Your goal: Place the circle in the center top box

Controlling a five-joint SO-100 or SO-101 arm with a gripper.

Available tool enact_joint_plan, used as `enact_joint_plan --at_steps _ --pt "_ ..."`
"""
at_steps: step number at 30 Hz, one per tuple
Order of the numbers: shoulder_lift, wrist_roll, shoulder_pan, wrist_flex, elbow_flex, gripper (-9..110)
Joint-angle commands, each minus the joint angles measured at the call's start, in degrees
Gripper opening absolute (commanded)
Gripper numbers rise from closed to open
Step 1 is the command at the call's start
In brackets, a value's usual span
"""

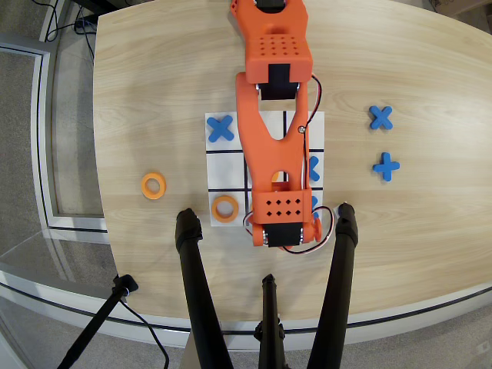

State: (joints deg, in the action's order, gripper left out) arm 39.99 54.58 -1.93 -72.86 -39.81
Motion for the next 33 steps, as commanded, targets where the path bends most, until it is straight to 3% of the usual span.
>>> enact_joint_plan --at_steps 1,16,33 --pt "1.67 0.35 0.26 -1.32 2.46 11" --pt "17.14 4.13 0.53 -17.23 1.05 13" --pt "64.34 12.39 1.23 8.61 -63.9 13"
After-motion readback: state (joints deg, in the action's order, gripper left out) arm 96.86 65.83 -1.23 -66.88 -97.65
